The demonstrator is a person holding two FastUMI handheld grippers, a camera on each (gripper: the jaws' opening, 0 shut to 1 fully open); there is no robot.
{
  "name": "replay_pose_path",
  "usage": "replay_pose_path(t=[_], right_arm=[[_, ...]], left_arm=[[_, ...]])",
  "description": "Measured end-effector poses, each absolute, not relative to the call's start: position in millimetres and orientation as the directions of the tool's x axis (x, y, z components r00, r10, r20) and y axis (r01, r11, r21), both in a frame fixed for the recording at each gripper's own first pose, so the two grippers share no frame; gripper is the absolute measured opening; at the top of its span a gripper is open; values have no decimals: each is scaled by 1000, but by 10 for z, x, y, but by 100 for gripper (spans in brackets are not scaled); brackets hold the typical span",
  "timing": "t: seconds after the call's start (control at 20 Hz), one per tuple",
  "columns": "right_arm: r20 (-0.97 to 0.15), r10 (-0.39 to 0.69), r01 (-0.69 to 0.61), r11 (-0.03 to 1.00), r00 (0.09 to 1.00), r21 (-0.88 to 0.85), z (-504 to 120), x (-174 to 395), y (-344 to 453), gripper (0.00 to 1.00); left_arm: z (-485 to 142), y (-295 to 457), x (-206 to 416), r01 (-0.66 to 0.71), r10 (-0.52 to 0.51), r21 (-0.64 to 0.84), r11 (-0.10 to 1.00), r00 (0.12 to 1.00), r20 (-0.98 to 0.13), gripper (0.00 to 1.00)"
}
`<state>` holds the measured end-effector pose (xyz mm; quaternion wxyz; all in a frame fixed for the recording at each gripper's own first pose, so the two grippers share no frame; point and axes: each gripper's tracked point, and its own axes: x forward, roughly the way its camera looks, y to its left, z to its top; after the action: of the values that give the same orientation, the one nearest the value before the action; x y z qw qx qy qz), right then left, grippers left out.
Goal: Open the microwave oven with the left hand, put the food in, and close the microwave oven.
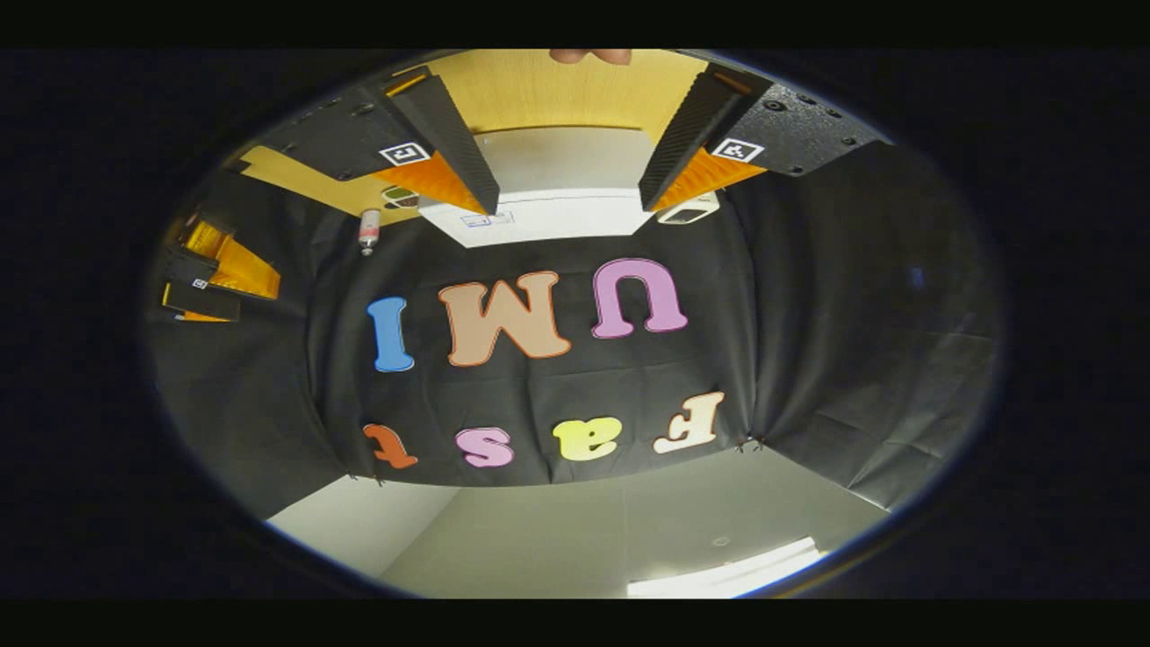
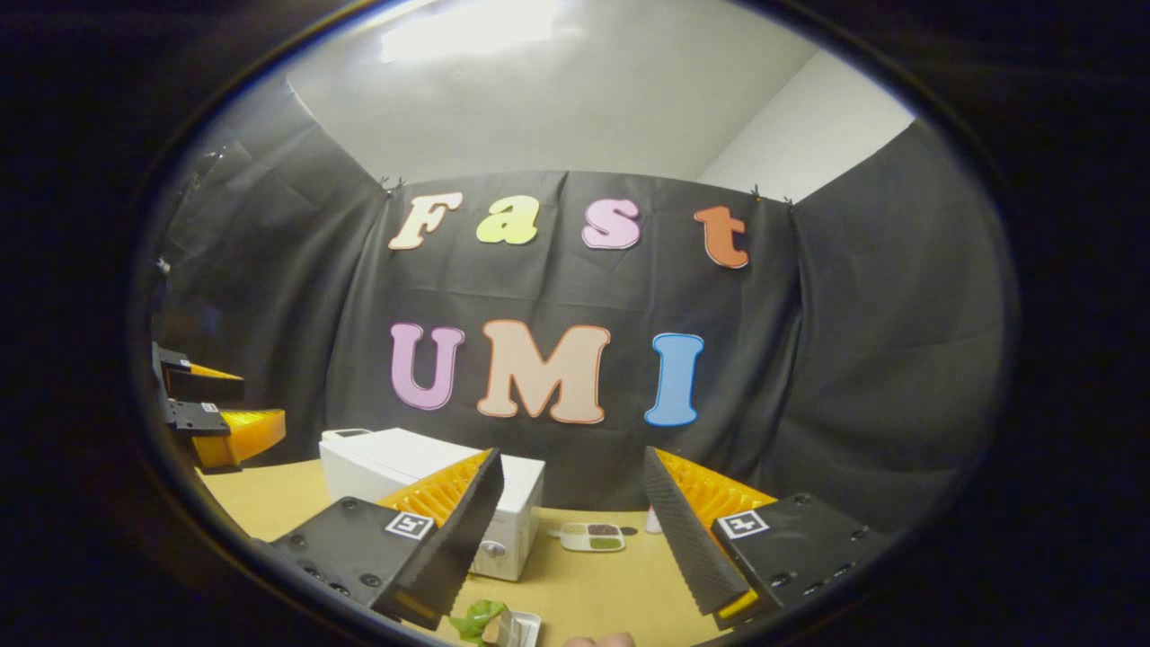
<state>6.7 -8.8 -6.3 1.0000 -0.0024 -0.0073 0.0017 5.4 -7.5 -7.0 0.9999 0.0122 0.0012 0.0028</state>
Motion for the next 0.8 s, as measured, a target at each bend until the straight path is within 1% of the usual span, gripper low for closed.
replay_pose_path(t=[0.25, 0.3, 0.35, 0.4, 0.45, 0.5, 0.55, 0.6, 0.7, 0.8], right_arm=[[-9, -4, 4, 1000, 1000, 0, -117, 15, -197, 97], [-16, -5, 5, 1000, 1000, 2, -131, -2, -224, 97], [-19, -6, 6, 1000, 1000, -7, -141, -12, -255, 97], [-27, -9, 8, 1000, 1000, -24, -164, -16, -292, 97], [-47, -15, 13, 999, 999, -45, -204, -25, -340, 97], [-63, -18, 14, 998, 998, -58, -252, -44, -384, 96], [-64, -18, 14, 998, 998, -61, -233, -66, -390, 97], [-60, -18, 14, 998, 998, -64, -185, -85, -384, 98], [-61, -24, 20, 997, 998, -77, -152, -131, -417, 97], [-49, -31, 27, 996, 998, -81, -89, -173, -433, 98]], left_arm=[[-521, -294, 301, 45, -45, 2, 999, 996, -78, 98], [-603, -335, 363, 58, -58, 5, 998, 994, -88, 100], [-682, -377, 427, 67, -66, 8, 998, 994, -90, 98], [-781, -405, 507, 74, -72, 13, 997, 993, -96, 100], [-891, -449, 582, 79, -77, 9, 997, 991, -107, 98], [-1022, -500, 648, 83, -83, 1, 997, 989, -120, 98], [-1144, -561, 731, 93, -92, -2, 996, 986, -138, 98], [-1245, -607, 810, 98, -96, 4, 995, 984, -148, 100], [-1426, -690, 992, 105, -101, 13, 994, 982, -161, 98], [-1680, -836, 1151, 120, -116, 9, 993, 975, -191, 98]])
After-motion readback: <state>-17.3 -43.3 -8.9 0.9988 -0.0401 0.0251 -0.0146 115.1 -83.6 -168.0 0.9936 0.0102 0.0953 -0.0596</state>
